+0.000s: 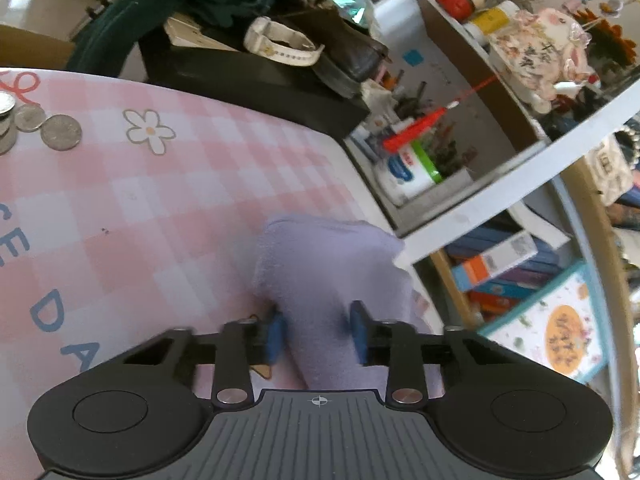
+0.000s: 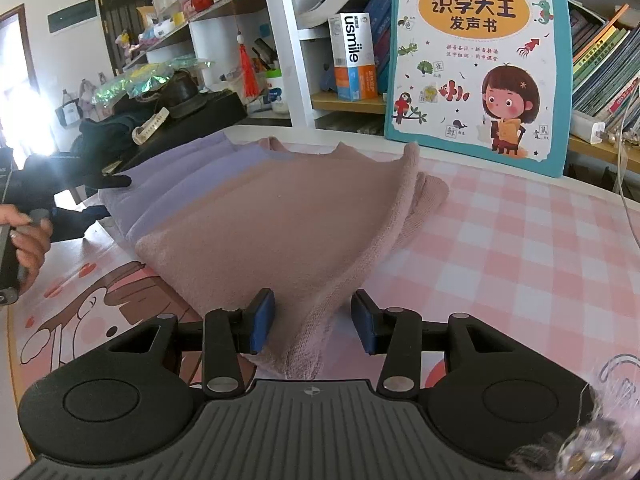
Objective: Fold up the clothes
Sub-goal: 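Regrasp the lavender side edge with the left gripper and straighten it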
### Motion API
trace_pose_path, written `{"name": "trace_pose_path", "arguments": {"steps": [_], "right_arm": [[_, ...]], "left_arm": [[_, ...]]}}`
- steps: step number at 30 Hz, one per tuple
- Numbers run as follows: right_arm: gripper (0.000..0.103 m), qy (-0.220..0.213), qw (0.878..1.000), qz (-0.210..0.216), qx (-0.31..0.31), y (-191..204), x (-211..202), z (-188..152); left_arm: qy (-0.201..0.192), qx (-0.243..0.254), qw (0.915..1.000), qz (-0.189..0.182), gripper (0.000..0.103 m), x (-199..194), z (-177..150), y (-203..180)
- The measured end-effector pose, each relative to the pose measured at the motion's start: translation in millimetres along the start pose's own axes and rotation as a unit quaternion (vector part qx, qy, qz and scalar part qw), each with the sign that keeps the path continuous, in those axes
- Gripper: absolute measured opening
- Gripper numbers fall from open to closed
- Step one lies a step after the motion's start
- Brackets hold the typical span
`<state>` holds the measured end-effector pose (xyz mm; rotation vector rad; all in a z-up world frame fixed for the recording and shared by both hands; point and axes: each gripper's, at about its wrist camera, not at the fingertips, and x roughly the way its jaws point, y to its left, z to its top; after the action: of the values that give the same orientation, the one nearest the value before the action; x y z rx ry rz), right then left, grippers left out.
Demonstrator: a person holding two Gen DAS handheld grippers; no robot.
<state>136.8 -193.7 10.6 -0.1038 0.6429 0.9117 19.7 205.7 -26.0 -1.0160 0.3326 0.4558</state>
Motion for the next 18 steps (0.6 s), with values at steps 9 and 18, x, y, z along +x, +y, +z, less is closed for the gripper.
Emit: {"name": "trace_pose_path", "arguments": {"steps": [9, 18], "right_arm": [[0.041, 0.001, 1.000, -0.002, -0.002, 0, 0, 1], [0.042, 0.001, 1.000, -0.003, -0.004, 1, 0, 1]], "left_arm": [[-0.056, 0.140, 0.9847, -0.088, 0.010, -27, -12, -45], [-0.013, 0.081, 0.9964, -0.020, 0.028, 0, -16, -14]]}}
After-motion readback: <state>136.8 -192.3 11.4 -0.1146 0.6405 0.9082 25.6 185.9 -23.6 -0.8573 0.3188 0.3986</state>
